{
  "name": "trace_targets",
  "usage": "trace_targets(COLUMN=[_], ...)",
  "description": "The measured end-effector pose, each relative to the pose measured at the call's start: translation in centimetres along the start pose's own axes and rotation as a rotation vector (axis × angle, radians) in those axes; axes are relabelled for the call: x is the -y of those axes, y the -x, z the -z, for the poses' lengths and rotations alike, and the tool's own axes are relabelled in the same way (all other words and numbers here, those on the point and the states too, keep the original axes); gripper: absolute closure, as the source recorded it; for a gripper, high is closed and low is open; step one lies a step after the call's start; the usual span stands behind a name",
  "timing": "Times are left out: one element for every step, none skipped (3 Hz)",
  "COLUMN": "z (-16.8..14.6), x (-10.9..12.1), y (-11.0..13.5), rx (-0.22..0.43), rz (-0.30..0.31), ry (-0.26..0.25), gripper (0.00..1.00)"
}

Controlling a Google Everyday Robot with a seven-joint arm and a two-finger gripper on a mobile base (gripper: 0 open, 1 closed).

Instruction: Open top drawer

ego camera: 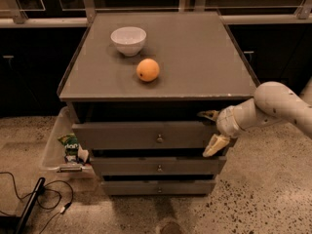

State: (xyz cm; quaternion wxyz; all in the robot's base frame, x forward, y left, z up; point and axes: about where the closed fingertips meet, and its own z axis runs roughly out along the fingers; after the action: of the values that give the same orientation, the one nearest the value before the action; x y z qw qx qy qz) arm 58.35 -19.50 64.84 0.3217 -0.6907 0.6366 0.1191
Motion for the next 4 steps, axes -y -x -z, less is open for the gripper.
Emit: trace_targets(z=[0.0, -0.03, 0.36, 0.36], x=[0.0, -0.01, -0.47, -0.47], y=[0.01, 0.05, 0.88, 0.88], rx=[0.0, 0.0, 0.009, 0.009], rz=[0.0, 0.001, 0.011, 0.012], ry=[0.0, 0.001, -0.003, -0.003], gripper=[0.42, 0.65, 0.89, 0.86])
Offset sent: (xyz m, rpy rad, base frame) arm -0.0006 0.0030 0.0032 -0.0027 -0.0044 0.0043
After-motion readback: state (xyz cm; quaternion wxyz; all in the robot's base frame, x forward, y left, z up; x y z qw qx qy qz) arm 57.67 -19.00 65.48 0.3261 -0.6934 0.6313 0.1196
